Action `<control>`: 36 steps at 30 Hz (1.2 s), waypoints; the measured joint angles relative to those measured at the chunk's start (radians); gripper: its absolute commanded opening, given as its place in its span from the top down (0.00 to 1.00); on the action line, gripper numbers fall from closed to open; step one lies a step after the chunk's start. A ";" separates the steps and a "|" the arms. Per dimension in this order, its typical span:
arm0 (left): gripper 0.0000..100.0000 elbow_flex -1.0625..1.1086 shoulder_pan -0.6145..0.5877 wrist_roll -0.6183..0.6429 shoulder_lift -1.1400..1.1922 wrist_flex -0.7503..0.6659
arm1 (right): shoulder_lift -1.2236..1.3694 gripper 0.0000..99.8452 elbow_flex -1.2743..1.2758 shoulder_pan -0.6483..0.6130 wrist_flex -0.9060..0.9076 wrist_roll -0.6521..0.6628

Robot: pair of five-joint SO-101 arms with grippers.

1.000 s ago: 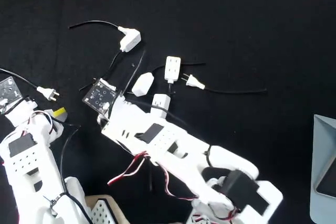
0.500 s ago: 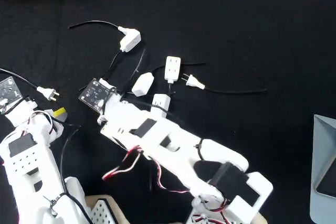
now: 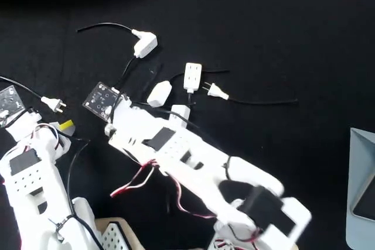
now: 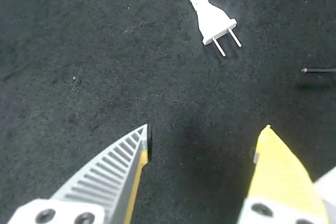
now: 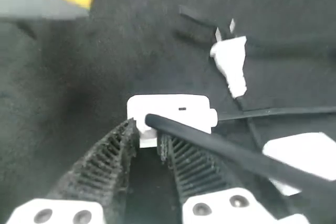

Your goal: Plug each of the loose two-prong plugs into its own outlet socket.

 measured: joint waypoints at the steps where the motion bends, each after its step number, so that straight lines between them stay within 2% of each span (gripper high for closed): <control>1: 0.68 0.000 0.000 0.000 0.000 0.000 | -0.028 0.99 0.009 0.000 0.000 0.021; 8: 0.68 0.034 0.000 0.000 -0.002 -0.040 | -0.203 0.99 0.026 0.060 0.002 0.109; 16: 0.68 0.034 0.000 0.000 -0.002 -0.044 | -0.213 0.98 -0.068 0.299 0.002 0.127; 19: 0.68 0.034 0.000 0.000 -0.002 -0.044 | -0.143 0.98 -0.132 0.370 -0.015 0.120; 23: 0.68 0.034 0.000 0.000 -0.002 -0.044 | 0.017 0.98 -0.199 0.439 -0.121 0.037; 30: 0.68 0.034 0.000 0.000 -0.002 -0.044 | 0.338 0.98 -0.364 0.493 -0.229 -0.060; 36: 0.68 0.034 0.000 0.000 -0.002 -0.044 | 0.497 0.88 -0.476 0.499 -0.216 -0.074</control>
